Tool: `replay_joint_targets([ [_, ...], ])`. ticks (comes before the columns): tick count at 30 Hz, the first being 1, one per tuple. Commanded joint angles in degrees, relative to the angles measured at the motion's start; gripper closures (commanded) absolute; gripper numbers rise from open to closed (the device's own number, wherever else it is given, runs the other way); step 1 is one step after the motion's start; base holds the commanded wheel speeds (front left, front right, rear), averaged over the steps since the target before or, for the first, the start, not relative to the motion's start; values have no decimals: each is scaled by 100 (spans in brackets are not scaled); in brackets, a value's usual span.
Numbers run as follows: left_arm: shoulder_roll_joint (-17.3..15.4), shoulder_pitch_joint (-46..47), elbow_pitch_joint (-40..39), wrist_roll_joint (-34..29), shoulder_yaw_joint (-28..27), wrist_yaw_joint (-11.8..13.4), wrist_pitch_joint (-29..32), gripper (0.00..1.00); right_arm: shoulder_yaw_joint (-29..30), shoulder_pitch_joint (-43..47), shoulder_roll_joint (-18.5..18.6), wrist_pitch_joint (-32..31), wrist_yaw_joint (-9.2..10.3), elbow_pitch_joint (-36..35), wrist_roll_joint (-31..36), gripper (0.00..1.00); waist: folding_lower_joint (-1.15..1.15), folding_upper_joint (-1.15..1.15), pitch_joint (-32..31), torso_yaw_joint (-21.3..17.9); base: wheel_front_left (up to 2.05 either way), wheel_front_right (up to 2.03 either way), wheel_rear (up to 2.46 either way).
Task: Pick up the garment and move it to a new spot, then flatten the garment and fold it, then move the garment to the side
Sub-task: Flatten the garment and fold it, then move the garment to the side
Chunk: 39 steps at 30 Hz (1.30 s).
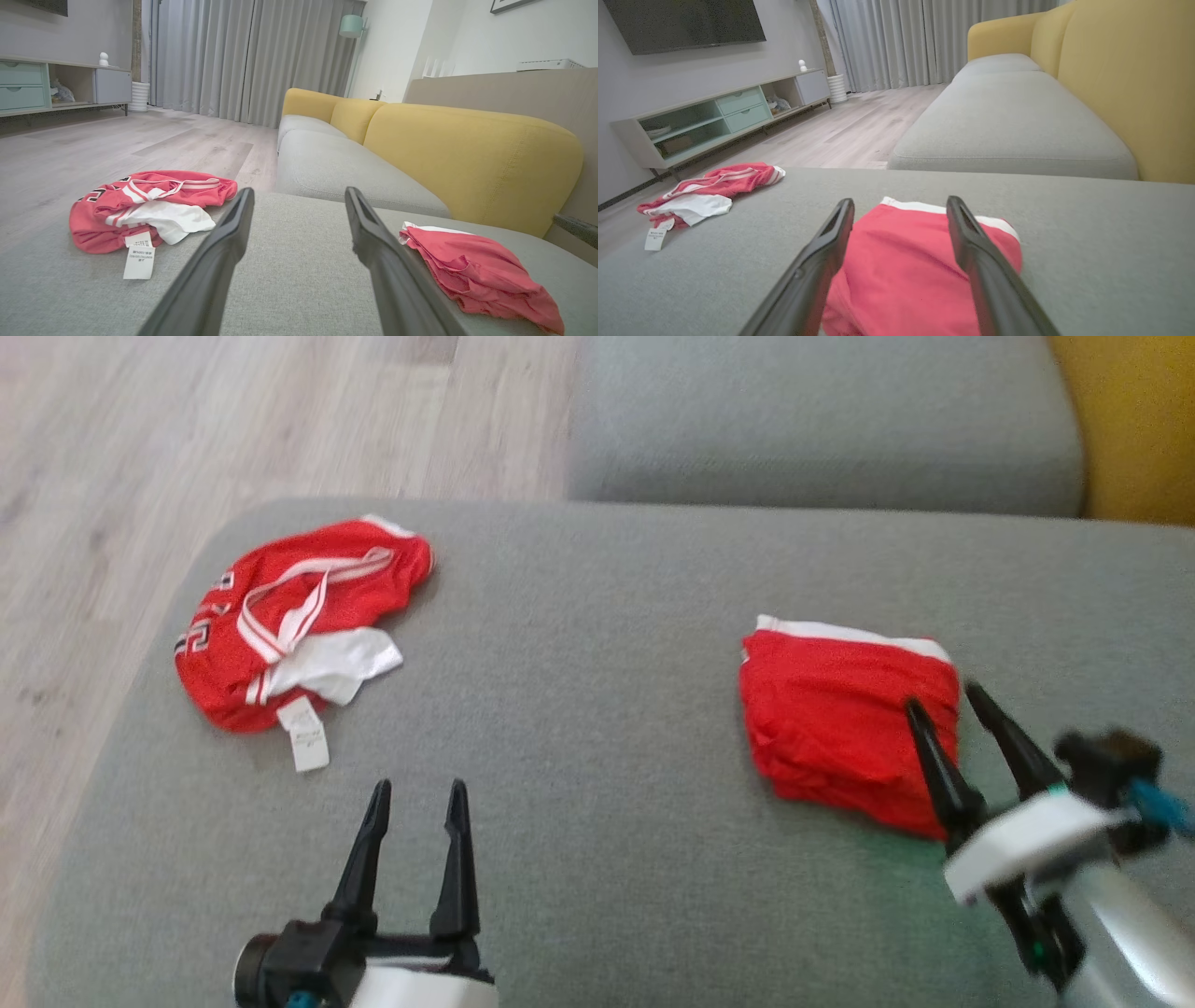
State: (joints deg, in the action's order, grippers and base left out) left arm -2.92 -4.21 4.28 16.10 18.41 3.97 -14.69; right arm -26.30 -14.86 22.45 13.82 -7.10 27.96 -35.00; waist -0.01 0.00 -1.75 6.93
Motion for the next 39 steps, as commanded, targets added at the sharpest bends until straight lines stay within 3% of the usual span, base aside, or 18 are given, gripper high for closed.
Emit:
replay_joint_targets([
  [1,4,120,-143,-60,-237,-8,-30,0,149,111,18,99,-39,-178,148,0,1,0,-172,-87,0,0,0],
  [10,4,-362,21,-218,-587,49,-30,0,1373,1538,-794,116,-39,-1092,1260,0,1,0,-536,-178,0,0,0],
  [17,4,-638,264,-277,-800,53,-30,0,1687,2116,-1205,117,-39,-1350,1792,0,1,0,-665,-264,0,0,0],
  [24,4,-620,445,-369,-838,-87,-30,0,1809,2239,-1333,118,-39,-1397,2022,0,1,0,-716,-301,0,0,0],
  [39,4,-500,562,-481,-920,-134,-30,0,1879,2327,-1455,118,-39,-1370,2111,0,1,0,-686,-278,0,0,0],
])
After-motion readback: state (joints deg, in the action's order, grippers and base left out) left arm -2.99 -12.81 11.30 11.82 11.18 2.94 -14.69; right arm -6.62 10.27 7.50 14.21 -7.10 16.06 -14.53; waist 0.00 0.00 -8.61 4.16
